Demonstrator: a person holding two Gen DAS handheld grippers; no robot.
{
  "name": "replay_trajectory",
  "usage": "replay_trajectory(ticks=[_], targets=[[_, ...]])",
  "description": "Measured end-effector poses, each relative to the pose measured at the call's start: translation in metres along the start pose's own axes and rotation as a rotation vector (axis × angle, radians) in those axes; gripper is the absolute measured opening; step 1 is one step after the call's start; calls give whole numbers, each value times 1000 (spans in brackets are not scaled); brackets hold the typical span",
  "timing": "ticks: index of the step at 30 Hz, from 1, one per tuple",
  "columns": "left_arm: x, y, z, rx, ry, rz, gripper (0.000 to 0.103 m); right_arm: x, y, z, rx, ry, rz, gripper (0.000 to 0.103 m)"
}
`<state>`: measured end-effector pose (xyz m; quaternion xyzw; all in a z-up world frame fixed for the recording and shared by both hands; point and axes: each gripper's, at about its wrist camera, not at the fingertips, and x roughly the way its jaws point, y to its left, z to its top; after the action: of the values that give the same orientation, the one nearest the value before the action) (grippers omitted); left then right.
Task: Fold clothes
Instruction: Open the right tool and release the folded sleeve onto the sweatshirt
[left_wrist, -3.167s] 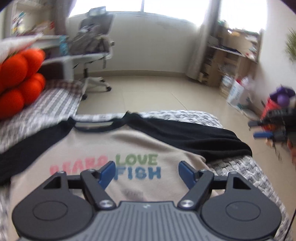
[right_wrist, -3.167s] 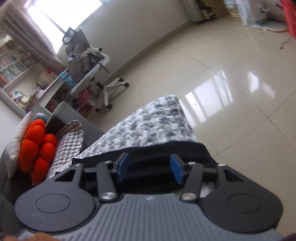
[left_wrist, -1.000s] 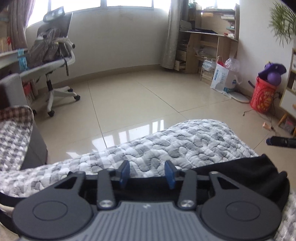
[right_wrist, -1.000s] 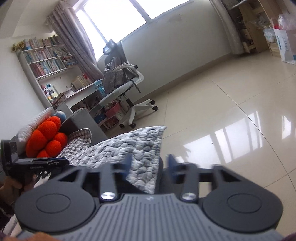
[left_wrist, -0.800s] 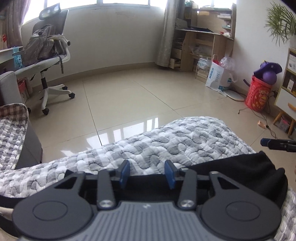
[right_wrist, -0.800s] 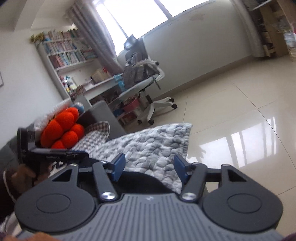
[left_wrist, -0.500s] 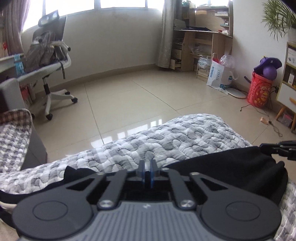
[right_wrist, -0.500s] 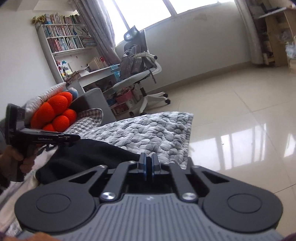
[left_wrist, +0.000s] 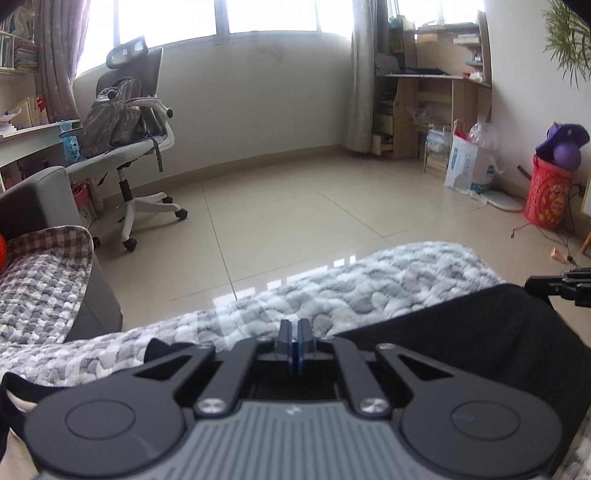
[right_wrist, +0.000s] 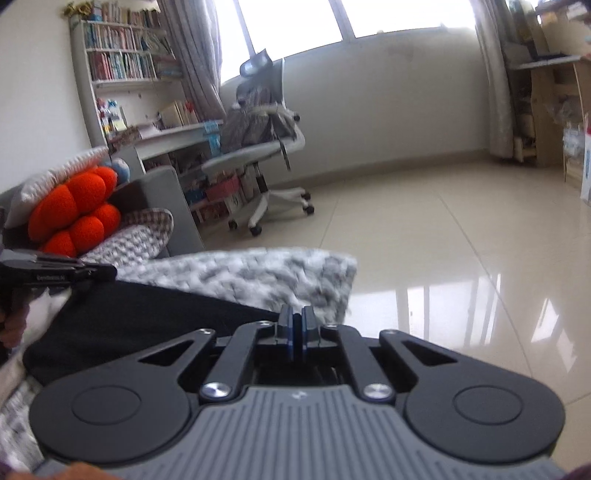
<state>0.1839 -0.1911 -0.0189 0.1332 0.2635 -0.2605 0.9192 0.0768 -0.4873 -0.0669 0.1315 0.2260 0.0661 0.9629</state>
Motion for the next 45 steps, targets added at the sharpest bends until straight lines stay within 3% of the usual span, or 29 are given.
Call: replay_trajectory(ticks=[4, 8, 11, 18, 20, 21, 25, 31, 37, 45], targets=[[-6, -5, 5, 22, -26, 45, 14, 7, -13, -13, 21, 38, -80, 10], [-20, -14, 11, 29, -47, -6, 24, -5, -19, -14, 65, 10, -83, 15], [-29, -30, 11, 34, -49, -75, 27, -16, -15, -7, 91, -13, -60, 15], [-43, -73, -11, 55, 18, -350, 27, -30, 6, 2, 128, -17, 75, 18], [-44, -80, -18, 57, 30, -401, 27, -32, 9, -1, 155, -17, 117, 39], [-45, -83, -21, 60, 34, -423, 29, -33, 11, -4, 161, -19, 127, 61], [-44, -89, -26, 85, 7, -426, 35, -36, 11, -18, 150, -22, 117, 64], [-46, -90, -22, 97, 16, -397, 35, -49, 1, -29, 197, -11, 58, 64], [-86, -87, -27, 38, 27, -417, 35, -91, 26, -7, 173, -20, 21, 64], [-166, -79, -27, 50, 12, -354, 35, -152, 84, 38, 127, -57, 17, 64]])
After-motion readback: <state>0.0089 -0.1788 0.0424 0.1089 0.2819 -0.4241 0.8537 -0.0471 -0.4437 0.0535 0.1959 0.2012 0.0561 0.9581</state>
